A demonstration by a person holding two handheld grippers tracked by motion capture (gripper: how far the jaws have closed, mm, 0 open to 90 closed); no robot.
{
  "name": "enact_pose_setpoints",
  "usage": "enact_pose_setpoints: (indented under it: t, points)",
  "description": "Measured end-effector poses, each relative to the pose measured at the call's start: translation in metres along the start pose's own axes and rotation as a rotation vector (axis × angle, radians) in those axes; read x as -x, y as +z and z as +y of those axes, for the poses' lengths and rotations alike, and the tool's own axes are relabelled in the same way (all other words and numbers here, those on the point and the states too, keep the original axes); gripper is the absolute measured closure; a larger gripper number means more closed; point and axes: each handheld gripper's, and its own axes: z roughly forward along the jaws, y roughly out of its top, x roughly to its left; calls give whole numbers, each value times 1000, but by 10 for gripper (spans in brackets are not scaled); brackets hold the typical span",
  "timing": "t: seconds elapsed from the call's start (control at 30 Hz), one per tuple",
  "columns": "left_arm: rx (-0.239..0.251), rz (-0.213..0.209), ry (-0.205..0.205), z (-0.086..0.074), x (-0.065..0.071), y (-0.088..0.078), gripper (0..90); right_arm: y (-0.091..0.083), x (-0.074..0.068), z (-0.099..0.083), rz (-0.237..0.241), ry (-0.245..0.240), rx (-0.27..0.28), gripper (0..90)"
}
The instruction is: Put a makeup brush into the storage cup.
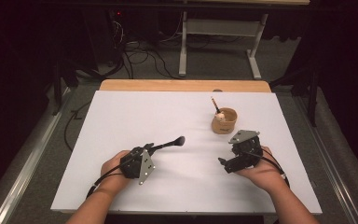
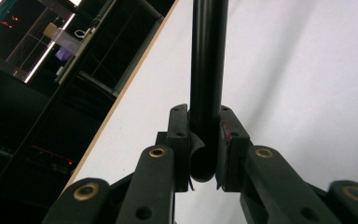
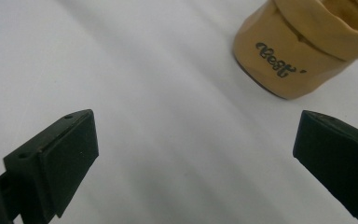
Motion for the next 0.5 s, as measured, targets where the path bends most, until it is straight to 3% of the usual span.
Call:
enact_pose_setpoints:
  t: [0.13,0.27,0.4,0.5]
  points:
    - [3,-6,-24,-1,-2,1,786,0,5,-13,-24,76,78,20]
    - [15,-21,-79,-3,-5,2,786,1,5,-25,-50,150,196,21]
    - [16,-43,-139,-5,-7,3,786,-2,0,-31,-102,127,259,21]
    - [15,-57,-179,-6,-8,4,786,-6,-1,-36,-113,156,310,22]
